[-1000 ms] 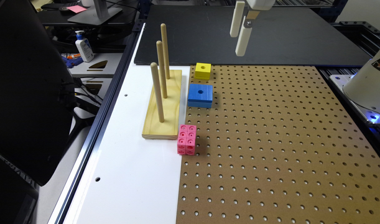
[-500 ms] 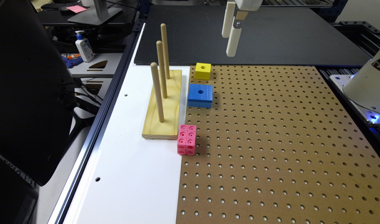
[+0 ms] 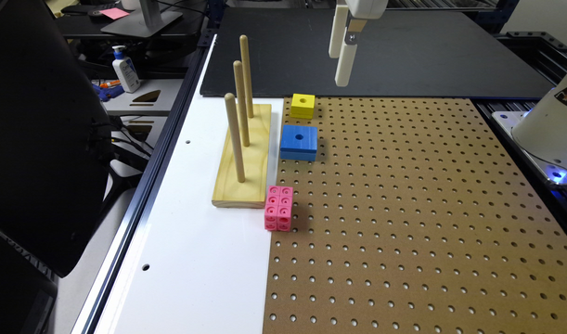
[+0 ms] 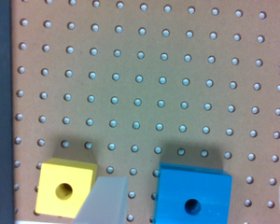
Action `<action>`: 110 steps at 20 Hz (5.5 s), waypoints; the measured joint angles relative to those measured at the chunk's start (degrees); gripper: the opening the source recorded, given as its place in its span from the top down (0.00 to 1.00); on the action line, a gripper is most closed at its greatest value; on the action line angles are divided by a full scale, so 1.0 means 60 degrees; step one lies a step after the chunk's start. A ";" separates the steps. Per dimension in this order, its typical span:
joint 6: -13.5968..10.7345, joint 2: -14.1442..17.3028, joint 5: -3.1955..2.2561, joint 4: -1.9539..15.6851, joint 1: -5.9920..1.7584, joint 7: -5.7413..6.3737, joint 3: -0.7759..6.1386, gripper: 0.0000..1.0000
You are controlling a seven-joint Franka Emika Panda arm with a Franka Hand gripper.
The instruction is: Pick up blue block.
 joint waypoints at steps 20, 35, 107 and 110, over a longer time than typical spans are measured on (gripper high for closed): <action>0.0572 0.1169 0.0000 0.0709 0.0000 0.0132 0.0154 0.00; 0.1640 0.2515 0.0000 0.0747 -0.0003 0.0132 0.0154 0.00; 0.0527 0.2282 -0.0002 0.1653 -0.0046 0.0210 0.0312 1.00; 0.0383 0.2135 -0.0002 0.1649 -0.0046 0.0211 0.0314 1.00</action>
